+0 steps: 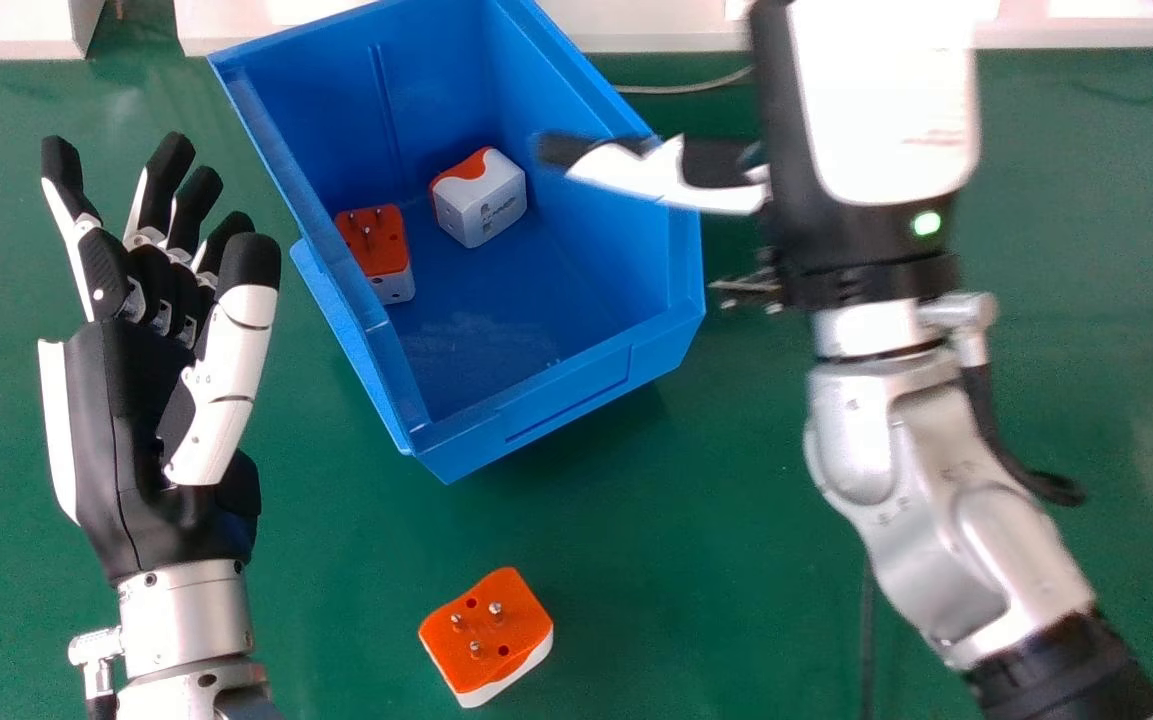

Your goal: Pick all objects and put in blue box

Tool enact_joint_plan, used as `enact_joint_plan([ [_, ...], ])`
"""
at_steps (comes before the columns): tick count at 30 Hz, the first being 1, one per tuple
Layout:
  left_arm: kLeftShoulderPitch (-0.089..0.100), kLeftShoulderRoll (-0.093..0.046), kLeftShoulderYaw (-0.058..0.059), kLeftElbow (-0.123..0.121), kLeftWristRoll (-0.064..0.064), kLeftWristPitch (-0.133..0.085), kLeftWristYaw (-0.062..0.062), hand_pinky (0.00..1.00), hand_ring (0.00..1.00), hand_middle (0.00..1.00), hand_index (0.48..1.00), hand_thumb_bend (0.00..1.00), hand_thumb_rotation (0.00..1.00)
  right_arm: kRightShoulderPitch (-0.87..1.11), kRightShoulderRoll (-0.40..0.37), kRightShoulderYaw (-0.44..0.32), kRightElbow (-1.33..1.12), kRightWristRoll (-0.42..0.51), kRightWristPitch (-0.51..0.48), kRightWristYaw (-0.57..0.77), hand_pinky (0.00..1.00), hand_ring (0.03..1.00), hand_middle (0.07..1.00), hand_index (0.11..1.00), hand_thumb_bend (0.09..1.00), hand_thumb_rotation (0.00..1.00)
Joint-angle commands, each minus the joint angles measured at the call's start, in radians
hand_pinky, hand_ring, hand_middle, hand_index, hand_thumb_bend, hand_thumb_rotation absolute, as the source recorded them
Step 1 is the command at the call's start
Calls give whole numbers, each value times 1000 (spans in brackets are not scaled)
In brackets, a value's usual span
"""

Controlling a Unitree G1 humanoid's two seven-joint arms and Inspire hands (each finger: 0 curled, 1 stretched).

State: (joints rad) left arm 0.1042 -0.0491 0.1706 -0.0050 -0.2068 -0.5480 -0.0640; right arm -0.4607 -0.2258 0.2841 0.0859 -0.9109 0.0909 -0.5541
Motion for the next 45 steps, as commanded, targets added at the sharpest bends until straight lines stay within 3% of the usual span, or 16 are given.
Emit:
enact_joint_plan([
  [1,5,5,-5,-25,-3,-4,-9,862,910,927,899,660,465,14,-32,-54,-88,11,66,100,1000,1000,1000,1000,934,677],
  [4,6,6,-5,-26,-7,-2,-14,854,906,926,903,651,462,29,-63,-95,-123,26,93,164,1000,1000,1000,1000,992,593],
  [11,0,4,-5,-23,-7,1,-15,855,907,926,902,653,456,1,-126,-119,-61,14,163,280,1000,1000,1000,1000,1000,496],
  [16,-6,3,-3,-16,-7,-2,-14,852,909,924,901,649,455,-96,-218,-63,53,24,237,598,1000,1000,1000,1000,1000,420],
  [18,-8,2,-3,-15,-9,-3,-15,853,909,924,902,649,457,-164,-233,-31,178,52,212,684,1000,1000,1000,1000,1000,407],
  [25,-3,0,-1,-16,-9,-13,-21,857,912,926,902,650,457,-361,-200,101,630,96,45,788,1000,1000,1000,1000,1000,290],
  [30,-1,-4,2,-24,-20,-5,-20,869,915,926,901,645,458,-426,-144,167,828,115,-4,838,993,1000,1000,984,1000,232],
  [36,-6,-2,-1,-18,-1,-8,-15,851,910,926,900,648,456,-462,-81,229,1020,130,-56,823,847,1000,1000,903,1000,180],
  [37,-7,-1,-1,-17,-3,-8,-16,850,909,924,899,645,458,-464,-78,231,1034,138,-73,824,787,956,990,873,996,142],
  [39,-8,-3,-2,-17,-5,-5,-16,854,909,923,899,644,455,-466,-67,235,1048,144,-74,811,583,698,777,780,914,41],
  [41,-10,-3,-1,-15,-4,-5,-14,856,910,923,899,650,456,-450,-56,224,1043,153,-65,730,469,557,601,683,698,16],
  [44,-17,-1,0,-7,-8,-11,-18,857,910,923,899,653,459,-424,-59,201,1024,179,-78,637,365,454,527,568,574,5],
  [45,-19,0,1,-5,-8,-13,-19,858,911,924,900,652,459,-421,-42,151,1019,232,-30,625,357,438,521,549,551,3],
])
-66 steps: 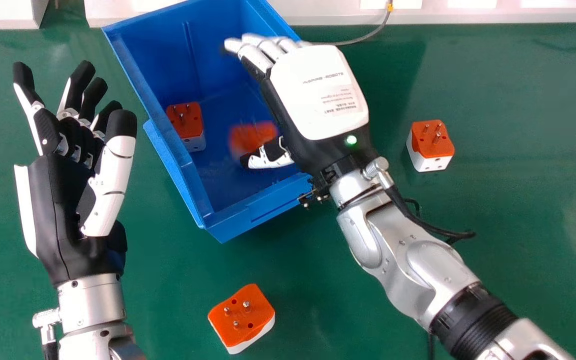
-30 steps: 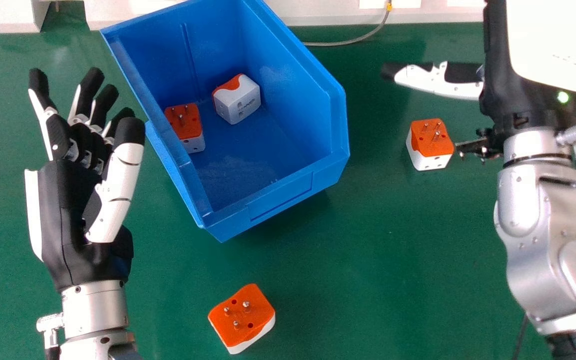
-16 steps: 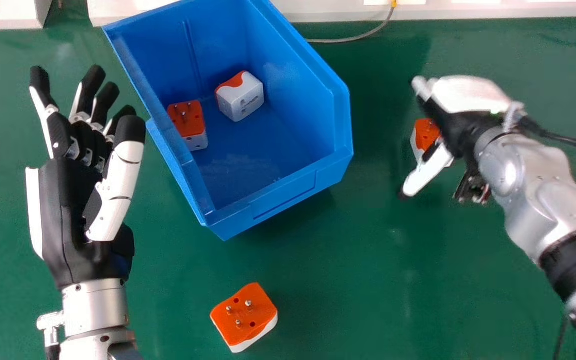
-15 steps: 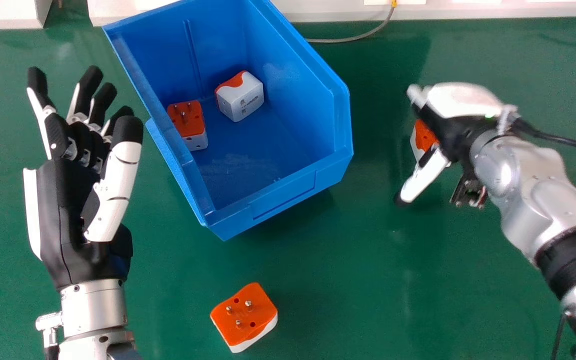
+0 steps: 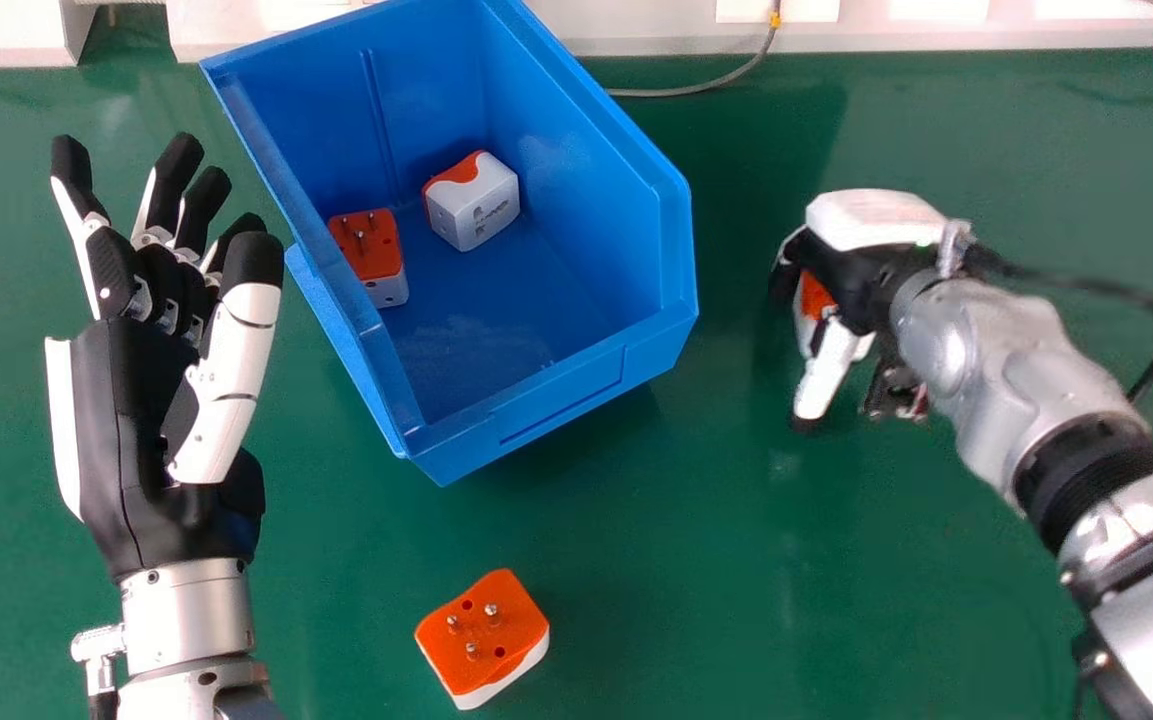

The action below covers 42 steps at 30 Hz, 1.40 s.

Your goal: Pick all objects and put in blue box

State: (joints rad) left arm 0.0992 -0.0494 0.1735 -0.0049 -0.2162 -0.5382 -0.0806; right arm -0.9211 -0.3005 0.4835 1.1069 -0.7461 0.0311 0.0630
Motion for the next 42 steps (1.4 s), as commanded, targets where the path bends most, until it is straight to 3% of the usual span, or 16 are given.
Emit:
enact_joint_plan([
  [1,-15,1,-2,-3,1,-23,-3,858,911,924,900,652,459,41,45,-85,-5,106,64,1,357,438,521,549,551,3],
  [5,-21,1,-2,1,6,-24,-2,861,914,925,900,650,458,23,44,-92,0,136,80,15,229,319,441,523,511,1],
  [7,-23,-1,-1,2,7,-25,-1,859,912,923,899,650,455,13,27,-34,0,82,48,10,187,276,427,514,507,0],
  [9,-26,-2,-1,3,10,-27,2,853,909,922,896,647,458,16,17,-10,1,65,8,-25,209,308,424,506,516,0],
  [12,-28,3,-1,7,8,-29,-3,853,909,922,896,647,459,23,26,-48,-11,108,20,-42,199,296,418,504,516,0],
  [15,-29,3,-1,8,12,-31,-2,858,912,925,898,647,469,24,12,-8,-34,61,6,-84,207,294,404,508,515,0],
  [20,-30,0,-2,4,17,-29,4,855,910,921,896,659,478,49,-27,-2,-155,39,-2,-130,258,346,439,521,514,0],
  [25,-29,0,-2,3,20,-29,5,858,913,925,898,648,488,115,-75,-41,-364,51,18,-141,307,389,507,499,513,0],
  [30,-27,1,-5,1,9,-23,-3,859,917,931,902,644,480,186,-110,-103,-594,68,60,-116,293,417,529,529,494,0],
  [34,-26,-3,-4,-2,15,-24,4,859,916,930,902,638,479,219,-134,-127,-717,56,74,-102,284,418,530,533,491,0],
  [40,-24,-3,-4,3,8,-28,-1,857,913,926,902,641,474,268,-158,-166,-875,34,73,-127,291,421,512,531,492,0],
  [42,-23,-4,-5,3,12,-30,1,853,910,924,901,646,460,281,-159,-178,-923,12,77,-146,283,406,488,540,491,0],
])
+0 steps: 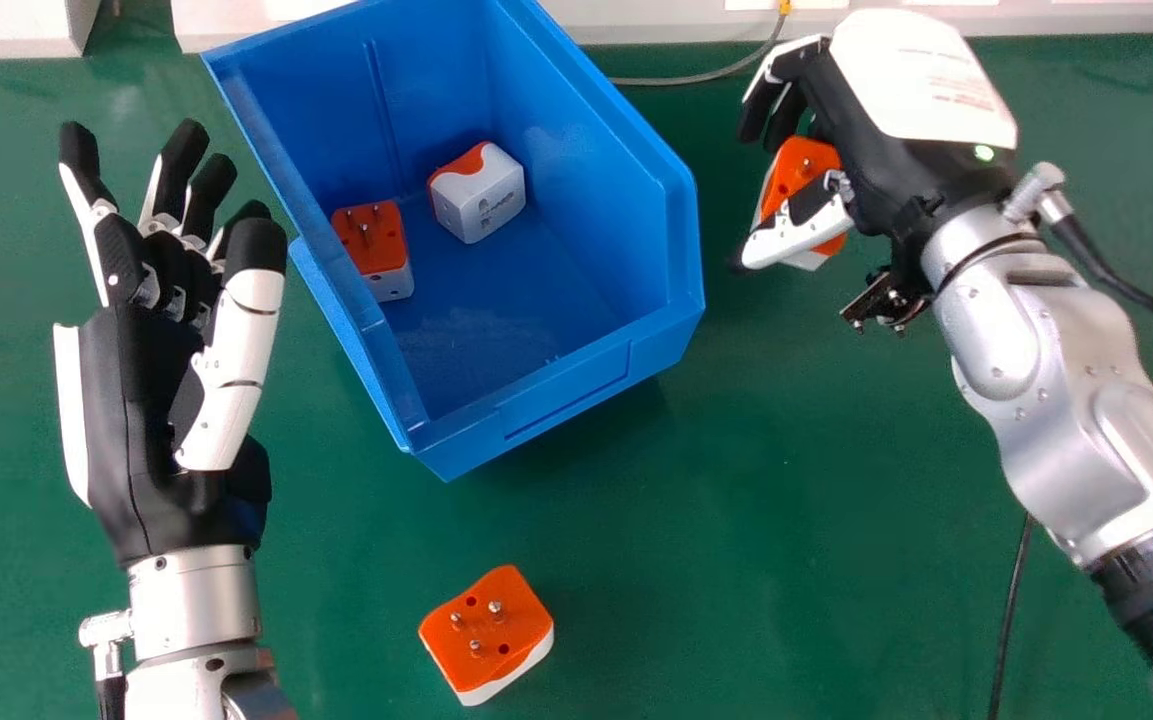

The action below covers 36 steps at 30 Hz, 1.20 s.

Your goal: Pick all objects and put in blue box

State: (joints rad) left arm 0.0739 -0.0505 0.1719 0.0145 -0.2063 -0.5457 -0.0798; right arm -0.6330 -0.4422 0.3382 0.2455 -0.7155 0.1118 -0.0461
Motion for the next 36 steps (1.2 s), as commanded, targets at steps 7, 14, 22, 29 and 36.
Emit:
enact_joint_plan([
  [7,10,-7,-3,-22,7,-23,8,861,910,923,898,654,465,45,43,-101,-235,-14,-23,-115,303,416,479,532,494,0],
  [14,13,-7,-4,-25,3,-20,12,861,909,921,896,660,463,9,92,-88,-288,-71,-135,-272,309,409,478,543,493,0],
  [22,16,-8,-6,-28,0,-17,15,868,911,924,896,658,472,-84,186,-18,-155,-77,-271,-336,334,430,505,505,497,0],
  [29,16,-13,-9,-29,2,-20,19,874,915,926,898,650,458,-210,269,50,-8,-151,-273,-339,341,438,506,484,499,0],
  [36,18,-20,-12,-29,17,-25,37,865,910,924,895,657,461,-346,343,113,336,-134,-366,-372,342,445,516,495,499,0],
])
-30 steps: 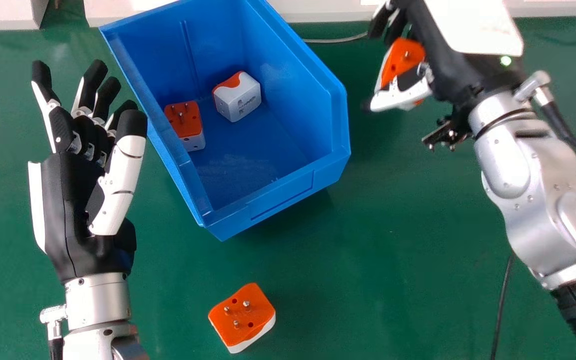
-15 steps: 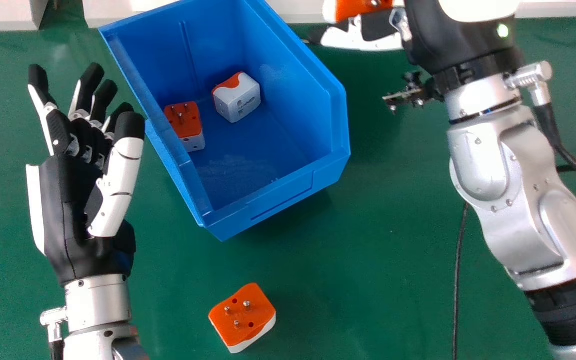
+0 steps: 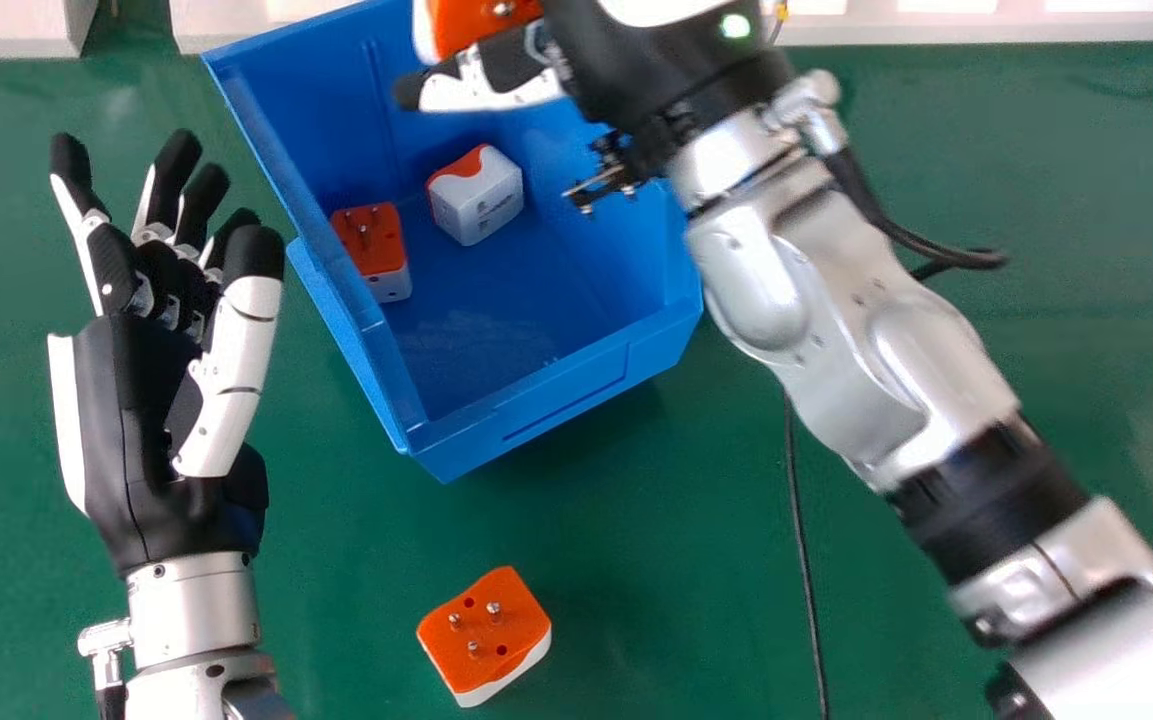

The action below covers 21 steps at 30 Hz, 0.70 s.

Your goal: Pick all objects and put in blue box

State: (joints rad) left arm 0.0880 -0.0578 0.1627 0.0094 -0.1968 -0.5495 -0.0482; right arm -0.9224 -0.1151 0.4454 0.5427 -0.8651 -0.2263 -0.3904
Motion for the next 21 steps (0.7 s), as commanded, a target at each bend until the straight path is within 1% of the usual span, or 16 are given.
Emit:
enact_joint_plan([
  [1,4,-13,-4,-24,12,-21,9,862,908,922,893,660,460,-75,26,11,90,20,-44,-35,341,443,515,500,499,0],
  [2,5,-13,-5,-25,14,-22,11,858,906,920,892,662,460,-93,34,17,134,26,-58,-28,329,441,519,506,497,0],
  [4,6,-13,-8,-24,9,-28,9,861,906,919,890,659,457,-129,47,33,215,23,-77,-29,317,441,524,525,495,0],
  [5,6,-13,-9,-23,9,-31,9,863,906,919,890,656,452,-144,53,41,250,19,-84,-35,312,435,521,535,494,0],
  [7,7,-12,-8,-22,13,-37,12,863,904,917,889,652,449,-165,60,55,291,11,-86,-34,309,430,519,544,493,0],
  [11,8,-15,-8,-24,20,-36,20,863,901,915,888,655,448,-180,63,68,314,14,-77,-19,300,430,523,562,490,0],
  [14,4,-12,-7,-17,23,-43,22,862,898,914,889,659,451,-185,63,75,323,11,-73,-23,298,431,525,565,489,0],
  [16,2,-11,-6,-11,22,-48,20,861,897,914,889,657,455,-186,61,77,324,14,-73,-19,296,430,525,566,489,0],
  [18,1,-11,-7,-13,19,-46,19,863,897,914,890,656,457,-189,60,77,324,16,-71,-21,296,430,524,567,489,0],
  [21,1,-11,-7,-15,18,-43,21,863,900,916,890,648,452,-189,52,88,304,-7,-35,-11,311,449,537,564,489,0],
])
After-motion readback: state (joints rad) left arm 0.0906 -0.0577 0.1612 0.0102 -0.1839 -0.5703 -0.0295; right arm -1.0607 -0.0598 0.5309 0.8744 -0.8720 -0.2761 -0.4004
